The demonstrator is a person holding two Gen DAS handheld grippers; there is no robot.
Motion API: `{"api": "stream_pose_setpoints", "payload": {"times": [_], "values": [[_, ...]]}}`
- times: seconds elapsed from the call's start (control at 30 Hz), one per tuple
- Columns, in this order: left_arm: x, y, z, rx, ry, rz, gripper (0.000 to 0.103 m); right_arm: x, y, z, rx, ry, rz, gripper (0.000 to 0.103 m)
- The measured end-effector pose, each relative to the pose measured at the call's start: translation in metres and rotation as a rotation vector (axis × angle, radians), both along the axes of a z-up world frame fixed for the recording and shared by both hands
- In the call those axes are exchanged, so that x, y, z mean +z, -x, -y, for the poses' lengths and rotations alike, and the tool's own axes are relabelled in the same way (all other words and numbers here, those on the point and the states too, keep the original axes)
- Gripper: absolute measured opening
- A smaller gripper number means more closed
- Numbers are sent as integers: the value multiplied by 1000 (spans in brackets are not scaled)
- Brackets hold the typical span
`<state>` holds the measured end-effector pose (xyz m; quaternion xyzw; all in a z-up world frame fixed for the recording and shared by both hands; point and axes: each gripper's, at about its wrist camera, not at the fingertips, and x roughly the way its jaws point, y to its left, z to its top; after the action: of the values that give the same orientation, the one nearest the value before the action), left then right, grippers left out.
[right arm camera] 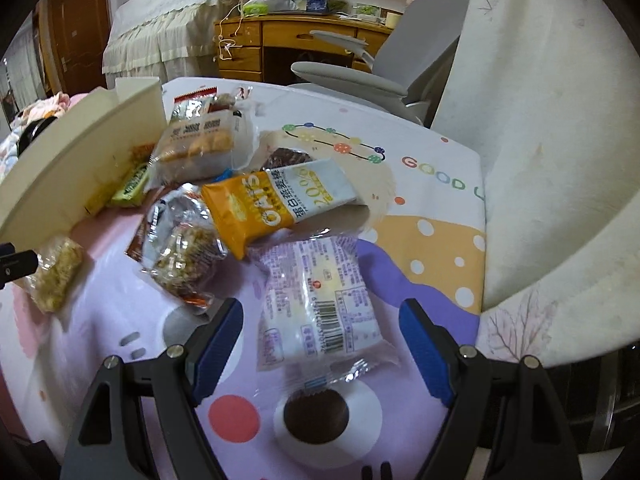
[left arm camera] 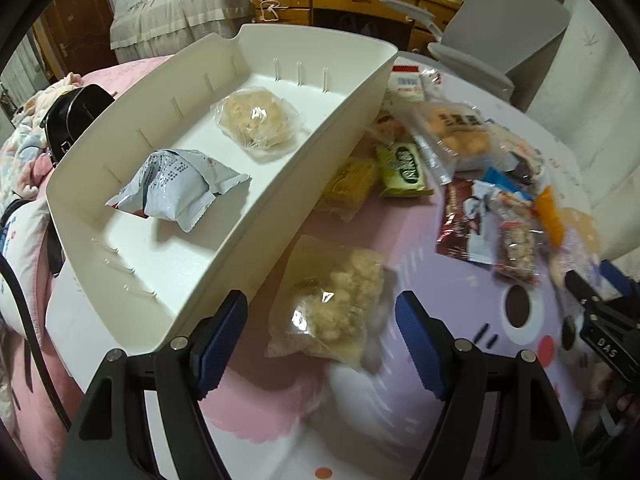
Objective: Organize snacks
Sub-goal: 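Move left tool to a clear crumbly bag while right approaches white-purple packet, then close left tool on the crumbly bag while right closes on white-purple packet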
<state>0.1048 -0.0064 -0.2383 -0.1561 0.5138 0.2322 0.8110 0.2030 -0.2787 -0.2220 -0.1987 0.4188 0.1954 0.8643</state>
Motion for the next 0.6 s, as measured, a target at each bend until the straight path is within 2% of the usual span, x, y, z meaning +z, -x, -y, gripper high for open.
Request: {"api": "stream_pose_setpoints", "payload": {"times": [0.17, 0.33, 0.6], "values": [[-13, -8, 3, 14, -30, -44, 76, -12, -7, -2, 0, 7, -11, 81], [-19, -14, 9, 14, -99, -81, 76, -25, -13, -2, -7, 7, -15, 81], [-28, -24, 16, 33, -177, -115, 76, -31, -16, -5, -16, -18, -16, 81]]}}
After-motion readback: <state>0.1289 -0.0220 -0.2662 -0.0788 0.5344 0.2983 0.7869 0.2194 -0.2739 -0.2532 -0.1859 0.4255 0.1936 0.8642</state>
